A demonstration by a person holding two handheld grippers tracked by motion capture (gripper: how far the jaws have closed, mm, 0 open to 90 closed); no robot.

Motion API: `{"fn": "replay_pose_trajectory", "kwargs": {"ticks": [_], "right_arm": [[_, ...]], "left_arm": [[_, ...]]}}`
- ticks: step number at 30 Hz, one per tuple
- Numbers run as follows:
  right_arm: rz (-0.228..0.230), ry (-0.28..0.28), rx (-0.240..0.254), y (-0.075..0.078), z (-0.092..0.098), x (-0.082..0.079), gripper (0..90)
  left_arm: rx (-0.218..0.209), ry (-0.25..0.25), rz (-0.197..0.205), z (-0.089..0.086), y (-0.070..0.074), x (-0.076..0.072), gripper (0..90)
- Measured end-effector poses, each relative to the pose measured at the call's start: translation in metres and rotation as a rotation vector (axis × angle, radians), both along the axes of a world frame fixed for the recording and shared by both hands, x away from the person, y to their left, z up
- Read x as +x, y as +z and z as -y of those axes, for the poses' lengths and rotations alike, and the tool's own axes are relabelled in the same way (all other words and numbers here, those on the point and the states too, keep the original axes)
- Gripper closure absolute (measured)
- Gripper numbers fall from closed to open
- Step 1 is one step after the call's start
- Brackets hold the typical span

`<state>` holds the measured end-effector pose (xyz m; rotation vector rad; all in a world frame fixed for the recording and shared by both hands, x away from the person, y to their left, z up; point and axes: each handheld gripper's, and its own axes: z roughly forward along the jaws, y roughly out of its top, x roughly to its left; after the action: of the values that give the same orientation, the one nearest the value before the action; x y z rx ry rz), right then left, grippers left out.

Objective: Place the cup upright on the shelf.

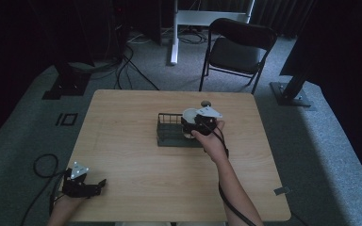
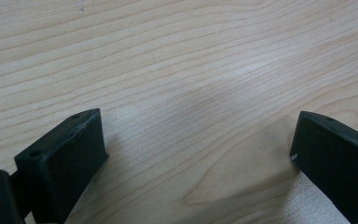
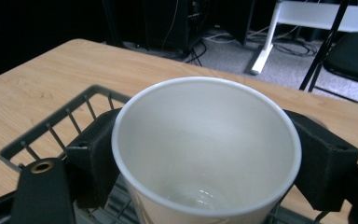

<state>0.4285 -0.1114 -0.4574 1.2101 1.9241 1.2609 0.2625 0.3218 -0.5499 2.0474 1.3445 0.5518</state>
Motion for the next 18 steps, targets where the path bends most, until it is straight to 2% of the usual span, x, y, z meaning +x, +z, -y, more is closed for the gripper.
{"fn": "replay_pose_trajectory", "kwargs": {"ticks": [3,10,15,18], "right_arm": [[0.007,-0.001,0.007,-0.0019,0.0005,-0.0002,19.6],[0.034,0.011,-0.011,-0.0054,-0.0002,-0.0037,19.3],[0.028,0.026,-0.005,-0.0046,0.0007,-0.0026,18.9],[0.026,0.04,0.003,-0.0052,0.0002,-0.0041,12.5]], "left_arm": [[0.0,0.0,0.0,0.0,0.0,0.0,3.4],[0.0,0.0,0.0,0.0,0.0,0.0,3.3],[0.0,0.0,0.0,0.0,0.0,0.0,3.4],[0.0,0.0,0.0,0.0,0.0,0.0,3.4]]}}
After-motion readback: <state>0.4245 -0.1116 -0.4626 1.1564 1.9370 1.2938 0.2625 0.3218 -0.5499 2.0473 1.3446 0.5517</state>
